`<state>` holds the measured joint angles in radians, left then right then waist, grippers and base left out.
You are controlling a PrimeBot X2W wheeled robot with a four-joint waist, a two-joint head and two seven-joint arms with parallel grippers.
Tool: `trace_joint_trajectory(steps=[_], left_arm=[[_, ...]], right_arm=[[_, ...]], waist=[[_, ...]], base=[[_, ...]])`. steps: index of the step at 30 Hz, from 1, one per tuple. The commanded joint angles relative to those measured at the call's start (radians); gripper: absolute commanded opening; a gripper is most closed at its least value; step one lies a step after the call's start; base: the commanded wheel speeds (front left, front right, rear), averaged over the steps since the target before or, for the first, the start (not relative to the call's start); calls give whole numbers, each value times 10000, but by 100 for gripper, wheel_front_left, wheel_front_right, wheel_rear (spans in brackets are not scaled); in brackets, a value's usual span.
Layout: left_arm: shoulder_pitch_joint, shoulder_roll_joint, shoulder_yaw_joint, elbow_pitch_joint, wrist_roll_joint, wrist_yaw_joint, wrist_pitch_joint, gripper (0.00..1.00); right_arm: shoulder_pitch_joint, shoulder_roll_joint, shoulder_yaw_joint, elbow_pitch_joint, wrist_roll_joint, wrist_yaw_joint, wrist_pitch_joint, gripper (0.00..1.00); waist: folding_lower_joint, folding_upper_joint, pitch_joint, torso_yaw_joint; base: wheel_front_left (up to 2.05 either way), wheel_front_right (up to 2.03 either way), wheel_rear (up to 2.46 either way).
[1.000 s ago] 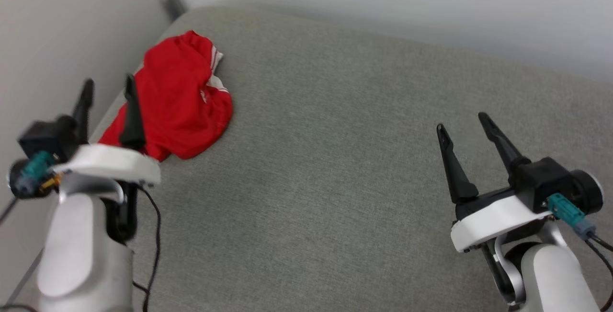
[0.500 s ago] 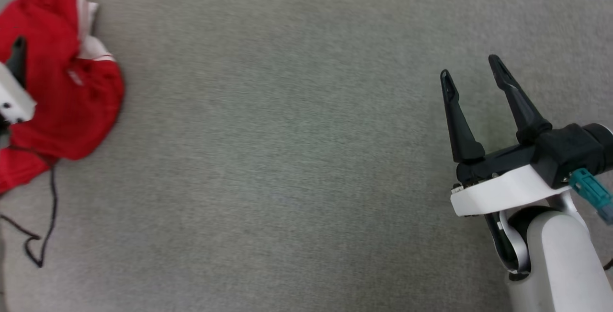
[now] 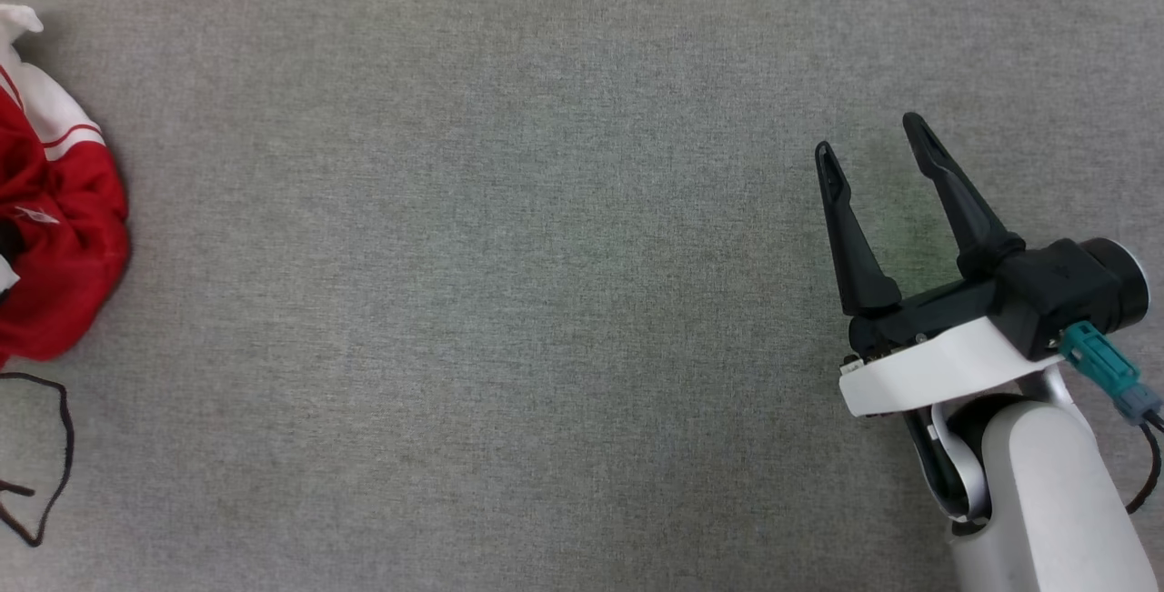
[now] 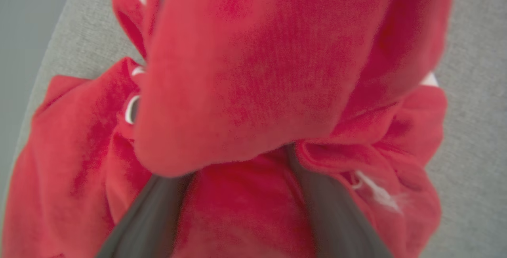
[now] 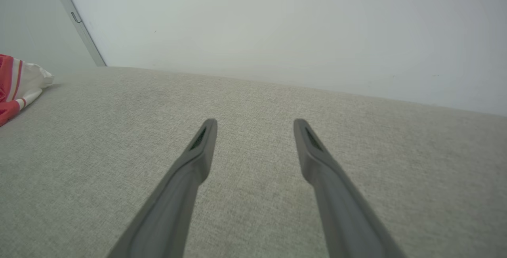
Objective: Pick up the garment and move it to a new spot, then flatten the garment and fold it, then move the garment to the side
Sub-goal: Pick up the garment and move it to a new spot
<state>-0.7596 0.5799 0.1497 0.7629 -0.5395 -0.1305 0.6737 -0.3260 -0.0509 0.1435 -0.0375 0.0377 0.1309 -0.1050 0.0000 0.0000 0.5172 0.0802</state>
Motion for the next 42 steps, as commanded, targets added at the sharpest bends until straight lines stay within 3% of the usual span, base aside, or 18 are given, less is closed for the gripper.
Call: trace_joint_trajectory(steps=[1, 2, 3, 4, 5, 17, 26, 30, 42], left_arm=[[647, -418, -210, 415, 13, 7, 352, 100], [675, -490, -223, 450, -54, 7, 397, 100], [679, -524, -251, 422, -30, 6, 323, 48], [665, -524, -288, 369, 32, 10, 165, 9], [628, -514, -312, 309, 88, 17, -38, 0], [-90, -348, -592, -108, 1151, 599, -3692, 0], [-358, -549, -870, -600, 1690, 687, -6468, 0], [-237, -1092, -1196, -1056, 1816, 699, -7033, 0], [641, -3989, -3391, -2305, 1735, 227, -7367, 0]], right_arm=[[39, 10, -22, 25, 87, -3, 24, 100], [69, 10, -26, 32, 96, -3, 46, 100], [108, 10, -33, 30, 112, -3, 69, 100], [130, 10, -49, 18, 105, -3, 60, 100], [154, 9, -65, 20, 110, -3, 72, 100], [871, 10, -831, 62, 305, -5, 136, 100], [1638, 10, -1093, -36, 527, -5, 265, 100], [1995, 9, -1262, -126, 665, -5, 370, 100], [2652, 13, -1312, -239, 984, -3, 629, 100]], waist=[[0, 0, -81, 12], [0, 0, -140, 15], [0, 0, -197, 23], [0, 0, -261, 35], [0, 0, -347, 44], [0, 0, -2192, 200], [0, 0, -3664, -141], [0, 0, -4055, -396], [0, 0, -4490, -1621]], base=[[0, 0, 0], [0, 0, 0], [0, 0, 0], [0, 0, 0], [0, 0, 0], [0, 0, 0], [0, 0, 0], [0, 0, 0], [0, 0, 0]])
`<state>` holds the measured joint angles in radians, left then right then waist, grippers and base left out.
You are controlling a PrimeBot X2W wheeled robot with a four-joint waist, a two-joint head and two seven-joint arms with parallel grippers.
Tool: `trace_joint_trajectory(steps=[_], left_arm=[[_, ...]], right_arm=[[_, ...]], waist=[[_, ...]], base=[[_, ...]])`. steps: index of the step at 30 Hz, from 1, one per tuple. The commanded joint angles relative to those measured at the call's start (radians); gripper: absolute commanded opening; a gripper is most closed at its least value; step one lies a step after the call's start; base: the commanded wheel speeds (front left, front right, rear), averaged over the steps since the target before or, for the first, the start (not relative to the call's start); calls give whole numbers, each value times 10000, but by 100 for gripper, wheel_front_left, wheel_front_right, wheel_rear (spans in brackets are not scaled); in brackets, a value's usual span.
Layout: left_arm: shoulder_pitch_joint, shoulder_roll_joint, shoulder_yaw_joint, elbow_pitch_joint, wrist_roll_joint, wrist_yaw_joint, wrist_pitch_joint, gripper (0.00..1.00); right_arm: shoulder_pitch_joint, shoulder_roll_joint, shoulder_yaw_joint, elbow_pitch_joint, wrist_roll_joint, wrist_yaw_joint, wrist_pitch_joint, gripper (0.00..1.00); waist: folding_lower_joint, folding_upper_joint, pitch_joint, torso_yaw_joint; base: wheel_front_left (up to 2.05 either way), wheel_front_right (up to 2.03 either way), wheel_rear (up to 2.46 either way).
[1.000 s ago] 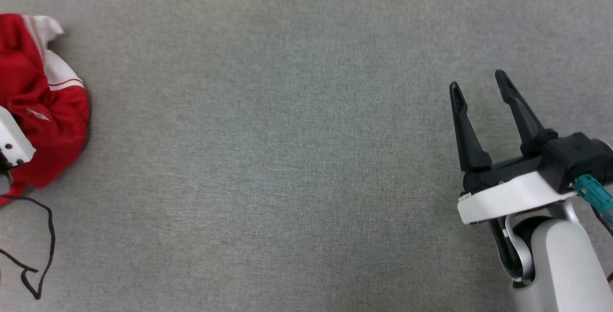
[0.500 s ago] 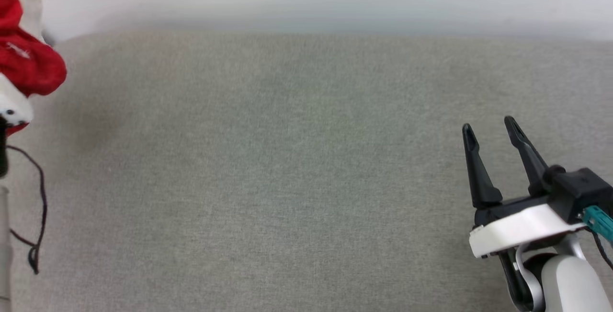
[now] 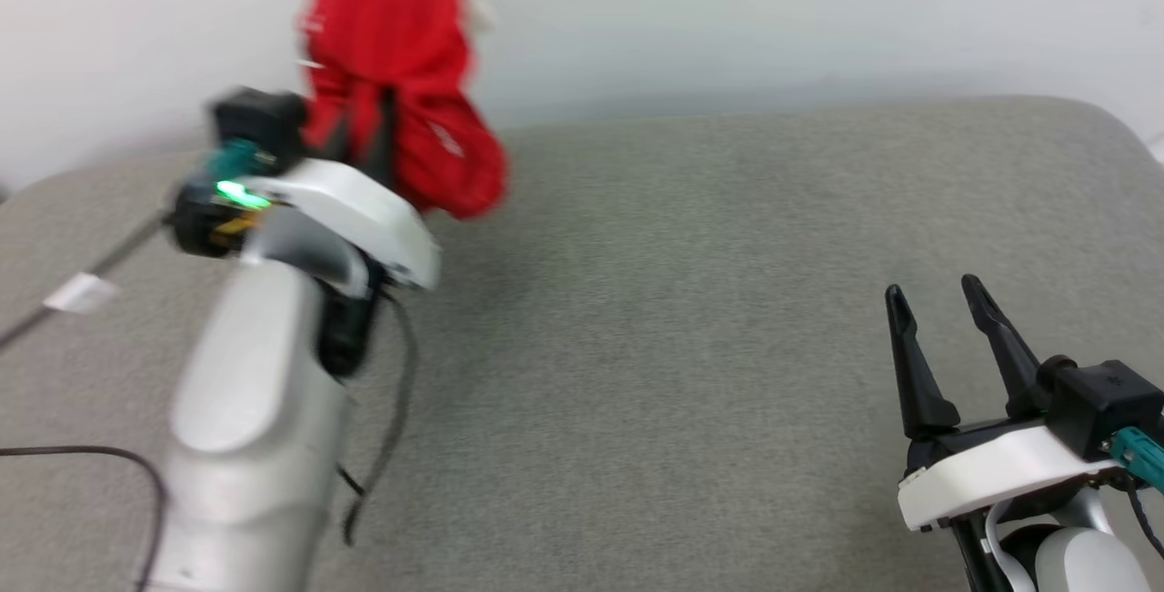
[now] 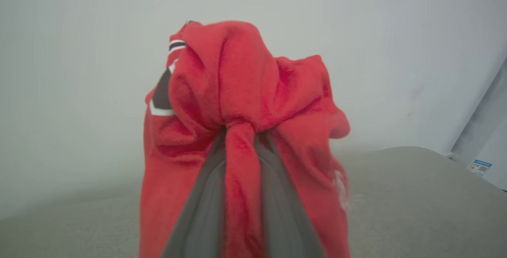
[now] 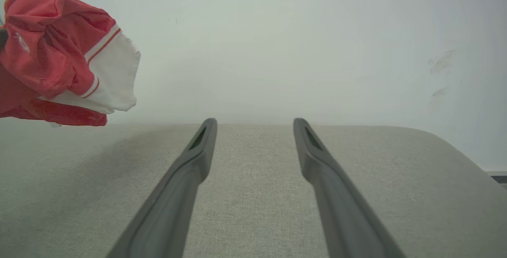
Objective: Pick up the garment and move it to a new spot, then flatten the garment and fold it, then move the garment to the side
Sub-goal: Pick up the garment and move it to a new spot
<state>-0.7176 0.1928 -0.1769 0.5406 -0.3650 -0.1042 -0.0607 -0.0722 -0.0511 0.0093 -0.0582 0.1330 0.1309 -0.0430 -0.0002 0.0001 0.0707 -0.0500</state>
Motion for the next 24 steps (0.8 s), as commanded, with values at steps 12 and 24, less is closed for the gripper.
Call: trace_joint_trajectory(steps=[12, 24], left_arm=[[2984, -1079, -3534, -570, -357, -264, -155, 0], [3363, -860, -4484, -1490, -204, -50, -1211, 100]], right_arm=[[-17, 14, 123, 160, 329, -3, -221, 100], [-44, 11, -87, 477, 190, -5, -278, 100]], waist=[[2, -1, 830, -1152], [2, -1, 384, -329]], base=[[0, 0, 0], [0, 0, 0]])
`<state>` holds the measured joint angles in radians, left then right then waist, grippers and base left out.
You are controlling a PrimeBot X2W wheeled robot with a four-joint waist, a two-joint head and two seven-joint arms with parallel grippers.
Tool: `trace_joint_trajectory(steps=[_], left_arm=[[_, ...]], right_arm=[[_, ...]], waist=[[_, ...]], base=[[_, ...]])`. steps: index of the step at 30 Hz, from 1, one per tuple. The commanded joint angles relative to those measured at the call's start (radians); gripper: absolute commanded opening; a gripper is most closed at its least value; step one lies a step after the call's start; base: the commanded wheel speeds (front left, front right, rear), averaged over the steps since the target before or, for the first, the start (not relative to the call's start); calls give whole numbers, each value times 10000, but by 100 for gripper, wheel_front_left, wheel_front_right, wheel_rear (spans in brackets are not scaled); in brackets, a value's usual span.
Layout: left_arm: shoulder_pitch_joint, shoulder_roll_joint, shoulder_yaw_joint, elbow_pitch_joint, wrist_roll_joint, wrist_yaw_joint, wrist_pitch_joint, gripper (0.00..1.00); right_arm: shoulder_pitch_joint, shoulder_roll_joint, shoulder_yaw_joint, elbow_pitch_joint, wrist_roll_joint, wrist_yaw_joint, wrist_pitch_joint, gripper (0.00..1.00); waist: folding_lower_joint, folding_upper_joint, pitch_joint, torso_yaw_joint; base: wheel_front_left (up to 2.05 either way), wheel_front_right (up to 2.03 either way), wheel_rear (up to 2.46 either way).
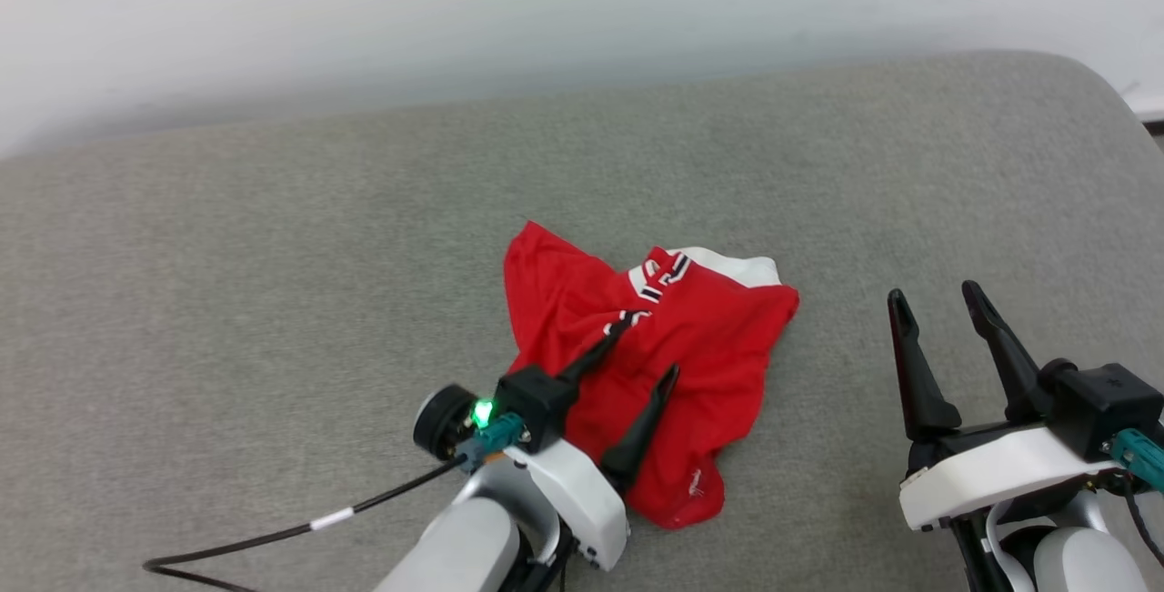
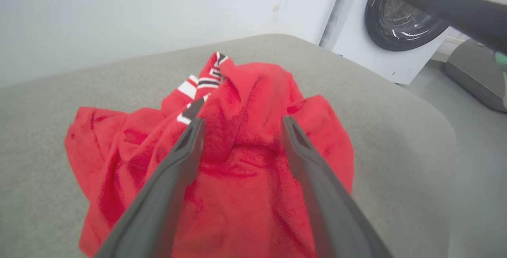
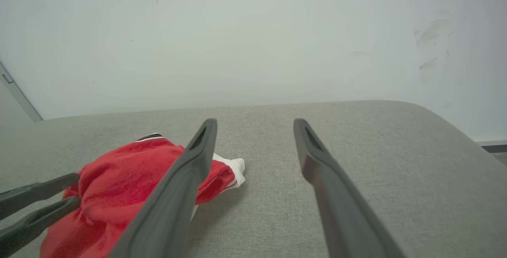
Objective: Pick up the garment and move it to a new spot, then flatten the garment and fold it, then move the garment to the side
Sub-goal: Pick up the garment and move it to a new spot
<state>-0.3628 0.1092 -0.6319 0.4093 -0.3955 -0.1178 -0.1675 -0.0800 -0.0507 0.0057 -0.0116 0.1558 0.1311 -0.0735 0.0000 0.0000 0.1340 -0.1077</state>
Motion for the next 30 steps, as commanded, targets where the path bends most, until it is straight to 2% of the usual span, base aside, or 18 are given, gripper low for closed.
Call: trace_joint_trajectory(steps=[1, 5, 14, 18, 22, 30], left_arm=[[-185, -7, 135, -322, 114, 165, -255, 100], [-228, 79, 460, -785, 92, 421, -569, 100], [567, 843, 2391, -1577, -213, 1705, -945, 100], [1355, 1257, 3066, -1893, -291, 2058, -980, 100], [2176, 1578, 3470, -2117, -391, 2257, -990, 100], [2800, 1640, 3492, -2514, -482, 2411, -922, 100]], right_arm=[[59, 7, -78, 21, -64, -7, 67, 100], [134, 8, -153, -7, -142, -5, 185, 100], [454, 8, -364, -187, -404, -7, 567, 100], [695, 7, -448, -105, -409, -7, 694, 100], [946, 8, -481, -86, -386, -5, 764, 100], [1130, 8, -457, -237, -331, -5, 869, 100]], waist=[[0, 0, -334, 334], [0, 0, -573, 575], [0, 0, -1045, 1121], [0, 0, -1240, 1201], [0, 0, -1429, 1209], [0, 0, -1545, 1197]], base=[[0, 0, 0], [0, 0, 0], [0, 0, 0], [0, 0, 0], [0, 0, 0], [0, 0, 0]])
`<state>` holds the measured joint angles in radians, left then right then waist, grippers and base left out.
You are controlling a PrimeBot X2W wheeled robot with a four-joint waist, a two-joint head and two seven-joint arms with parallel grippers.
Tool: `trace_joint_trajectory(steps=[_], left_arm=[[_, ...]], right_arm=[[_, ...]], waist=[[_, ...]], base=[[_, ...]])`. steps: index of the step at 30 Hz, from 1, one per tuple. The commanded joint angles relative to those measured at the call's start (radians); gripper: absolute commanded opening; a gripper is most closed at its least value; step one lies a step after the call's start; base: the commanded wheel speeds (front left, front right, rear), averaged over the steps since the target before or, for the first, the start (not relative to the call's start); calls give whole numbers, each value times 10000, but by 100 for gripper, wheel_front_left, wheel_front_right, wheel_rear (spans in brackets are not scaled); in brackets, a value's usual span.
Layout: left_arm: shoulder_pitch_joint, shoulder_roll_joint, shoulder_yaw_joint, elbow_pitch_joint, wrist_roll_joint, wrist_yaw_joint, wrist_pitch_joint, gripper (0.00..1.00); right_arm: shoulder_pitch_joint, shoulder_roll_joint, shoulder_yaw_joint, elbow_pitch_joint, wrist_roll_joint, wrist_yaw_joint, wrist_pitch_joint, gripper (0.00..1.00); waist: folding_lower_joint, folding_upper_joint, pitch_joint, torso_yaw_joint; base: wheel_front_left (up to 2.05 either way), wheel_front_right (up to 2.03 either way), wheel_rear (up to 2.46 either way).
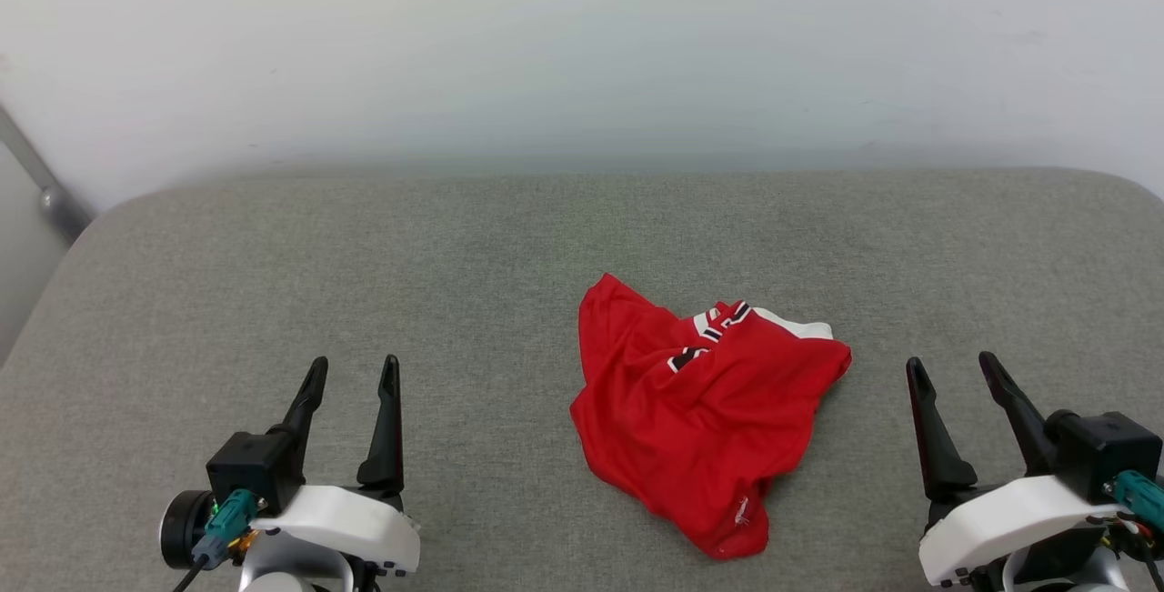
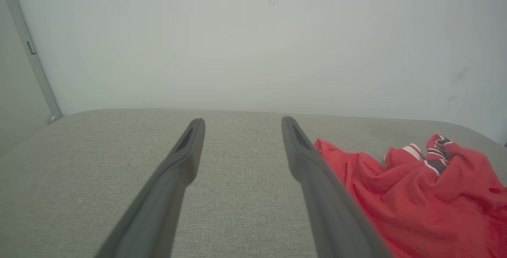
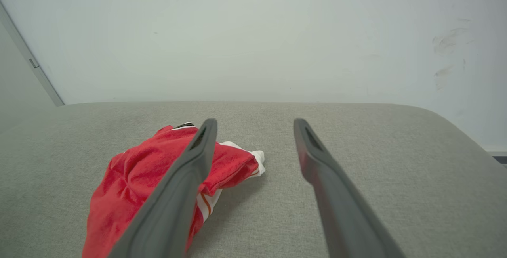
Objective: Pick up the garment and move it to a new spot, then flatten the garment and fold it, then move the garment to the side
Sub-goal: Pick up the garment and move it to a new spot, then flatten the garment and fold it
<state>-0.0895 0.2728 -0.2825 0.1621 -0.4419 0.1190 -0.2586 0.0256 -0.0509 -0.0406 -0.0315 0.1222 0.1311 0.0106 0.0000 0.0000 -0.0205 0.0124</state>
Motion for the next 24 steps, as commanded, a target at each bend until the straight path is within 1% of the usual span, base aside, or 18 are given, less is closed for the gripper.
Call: trace_joint_trajectory(steps=[1, 5, 10, 15, 18, 20, 22, 24], left_arm=[[53, -3, -19, -73, -21, 50, 7, 100], [29, 47, -29, -135, -28, 64, 37, 100], [-3, 83, -1, -204, -35, 128, 33, 100], [-155, -1, -13, -337, -12, 125, 0, 100], [-344, -117, -37, -461, 38, 84, -21, 100], [-514, -200, -104, -522, 85, 27, -35, 100], [-778, -312, -159, -534, 134, -85, -53, 100], [-1065, -443, -213, -486, 192, -230, -63, 100]], right_arm=[[63, 10, 17, -52, 13, -5, 37, 100], [0, 10, 48, -9, 84, -5, 56, 100], [-110, 7, -403, 586, 577, -7, 383, 100], [-615, 10, -1384, 1726, 973, -5, 1533, 100], [-1409, 12, -1904, 2409, 1167, -5, 2242, 100], [-2011, -148, -2217, 2850, 1098, -5, 2780, 100], [-2802, -328, -2300, 3217, 1249, -4, 3294, 100], [-3495, -431, -2151, 3515, 1432, -4, 3952, 100]], waist=[[0, 0, 1, -11], [0, 0, 12, -71], [0, 0, 66, -112], [0, 0, 281, 112], [0, 0, 657, 340], [0, 0, 985, 551], [0, 0, 1354, 772], [0, 0, 1741, 996]], base=[[0, 0, 0], [0, 0, 0], [0, 0, 0], [0, 0, 0], [0, 0, 0], [0, 0, 0], [0, 0, 0], [0, 0, 0]])
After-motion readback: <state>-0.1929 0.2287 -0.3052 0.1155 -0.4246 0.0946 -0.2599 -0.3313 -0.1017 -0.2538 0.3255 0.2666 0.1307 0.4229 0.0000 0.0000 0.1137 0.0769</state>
